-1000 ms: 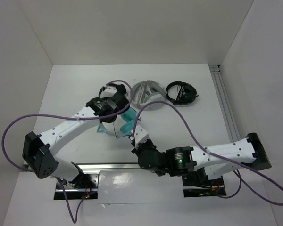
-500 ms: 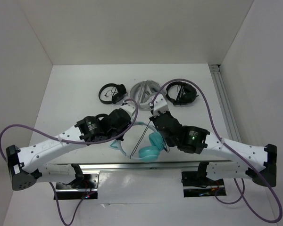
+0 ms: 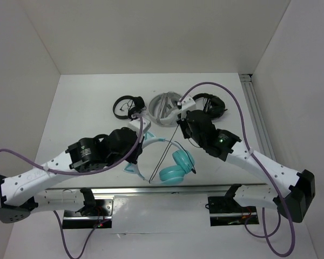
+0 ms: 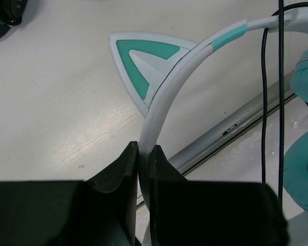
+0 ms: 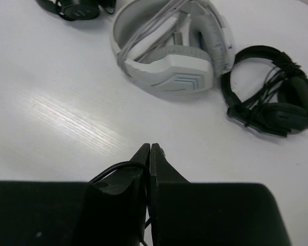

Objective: Wrap the headphones

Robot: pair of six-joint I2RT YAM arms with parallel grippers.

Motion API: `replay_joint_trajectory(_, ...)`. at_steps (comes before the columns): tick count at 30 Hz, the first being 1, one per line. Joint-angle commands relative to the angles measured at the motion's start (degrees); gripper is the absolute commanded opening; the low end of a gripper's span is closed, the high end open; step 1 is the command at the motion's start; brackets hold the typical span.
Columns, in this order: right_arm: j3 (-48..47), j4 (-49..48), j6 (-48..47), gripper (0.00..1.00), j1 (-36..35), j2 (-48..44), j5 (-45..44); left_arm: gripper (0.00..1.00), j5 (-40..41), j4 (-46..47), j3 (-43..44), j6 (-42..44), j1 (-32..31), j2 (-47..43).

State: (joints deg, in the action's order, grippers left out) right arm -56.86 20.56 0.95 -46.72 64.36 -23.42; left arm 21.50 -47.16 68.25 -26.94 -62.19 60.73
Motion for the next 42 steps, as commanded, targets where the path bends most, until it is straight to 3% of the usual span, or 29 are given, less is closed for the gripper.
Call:
replay_joint_trajectory(1,-0.4,-8.3,-0.3,0.09,3.5,1.0,6.4,0.00,-9.8,-8.7,3.4,4.4,-2.1,-3.0)
replay_joint_trajectory(8,3.6,-17.4,0.9,0.10,3.5,4.1,21.8,0.00,-11.7,-8.7,6.2,4.4,-2.1,-4.1)
replay_joint_trajectory(18,15.2,-38.6,7.4,0.17,4.0,10.6,38.1,0.00,-4.8,-11.5,14.4,0.3,-2.1,-4.4)
replay_joint_trajectory(19,16.0,-40.7,8.2,0.17,4.0,11.1,38.8,0.00,-4.0,-12.4,15.2,-0.6,-2.1,-3.5)
replay_joint_trajectory(23,18.6,-49.9,12.1,0.33,4.0,15.7,41.3,0.00,-1.2,-16.2,17.7,-2.8,-2.1,-2.4)
replay_joint_trajectory(29,14.9,-54.2,13.5,0.38,2.7,22.7,39.9,0.00,-1.2,-17.3,19.7,-3.9,-2.1,-2.4)
replay_joint_trajectory(35,13.3,-54.7,14.5,0.44,2.1,24.0,39.2,0.00,0.7,-18.5,19.7,-5.9,-2.1,-2.9)
replay_joint_trajectory(39,16.2,-54.2,15.7,0.58,2.1,19.0,32.6,0.00,0.7,-18.5,19.7,-6.5,-2.1,-2.9)
replay_joint_trajectory(41,18.4,-53.5,15.1,0.78,2.8,14.4,31.8,0.00,1.3,-18.5,19.7,-7.0,-2.1,-2.4)
replay_joint_trajectory(42,19.9,-53.5,15.1,0.93,2.8,11.3,31.8,0.00,1.9,-18.5,19.7,-7.7,-2.1,-2.4)
